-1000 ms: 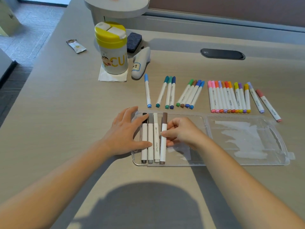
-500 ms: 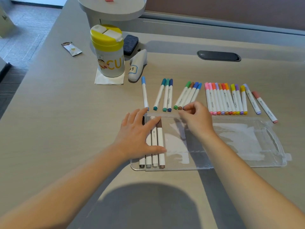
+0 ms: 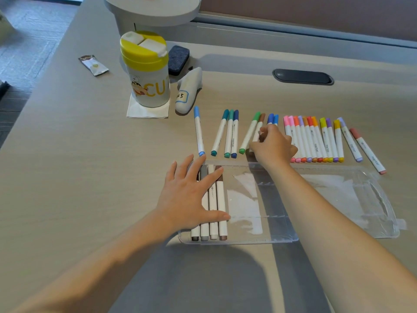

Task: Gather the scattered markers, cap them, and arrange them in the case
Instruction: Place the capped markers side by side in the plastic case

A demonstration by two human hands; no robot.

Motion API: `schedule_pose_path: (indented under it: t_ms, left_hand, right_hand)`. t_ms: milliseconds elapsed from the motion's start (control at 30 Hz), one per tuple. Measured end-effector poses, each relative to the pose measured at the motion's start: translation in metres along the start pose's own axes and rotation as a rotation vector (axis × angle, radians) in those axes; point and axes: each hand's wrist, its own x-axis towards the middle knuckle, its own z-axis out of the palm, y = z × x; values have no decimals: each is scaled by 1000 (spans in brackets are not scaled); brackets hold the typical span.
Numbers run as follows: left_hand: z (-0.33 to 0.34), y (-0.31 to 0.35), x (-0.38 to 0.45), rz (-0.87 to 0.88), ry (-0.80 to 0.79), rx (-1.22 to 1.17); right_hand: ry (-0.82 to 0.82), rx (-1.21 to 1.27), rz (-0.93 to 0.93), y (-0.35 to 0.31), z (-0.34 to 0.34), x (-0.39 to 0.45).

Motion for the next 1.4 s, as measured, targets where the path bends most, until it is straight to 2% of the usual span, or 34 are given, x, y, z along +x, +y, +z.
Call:
schedule_pose_path:
  t_ms: [133, 433, 500, 567, 633, 733, 833, 900, 967, 1133, 1300, 1400]
  left_hand:
    - [2, -1, 0, 1, 12, -3]
    - [2, -1, -1, -4, 14, -15]
    - [1, -1, -1, -7, 6, -16]
    - [1, 0, -1, -8, -4, -17]
    - [0, 1, -1, -7, -12, -10]
    - [-4, 1, -2, -13, -41, -1]
    - [-9, 3, -3, -12, -71, 15]
    - [-12, 4, -4, -13, -80, 24]
    - [-14, 0, -5, -16, -91, 15]
    - [-18, -11, -9, -30, -126, -28]
    - [-19, -21, -15, -41, -122, -83]
    - [-18, -23, -19, -58, -117, -93]
  right_hand:
    - [13, -71, 37, 1, 0, 2]
    - [74, -64, 88, 3, -2, 5]
    - [72, -10, 76, 3, -7, 3]
    - [42, 147, 68, 3, -15, -2]
    - [-55, 477, 119, 0, -26, -13]
    - [-371, 1018, 280, -4, -42, -37]
    - [-630, 1163, 314, -4, -49, -59]
    - [-757, 1123, 286, -3, -49, -67]
    - [-817, 1000, 269, 1, -47, -71]
    - [-845, 641, 170, 12, -36, -76]
    - [-899, 506, 72, 6, -28, -84]
    - [-869, 422, 37, 1, -21, -89]
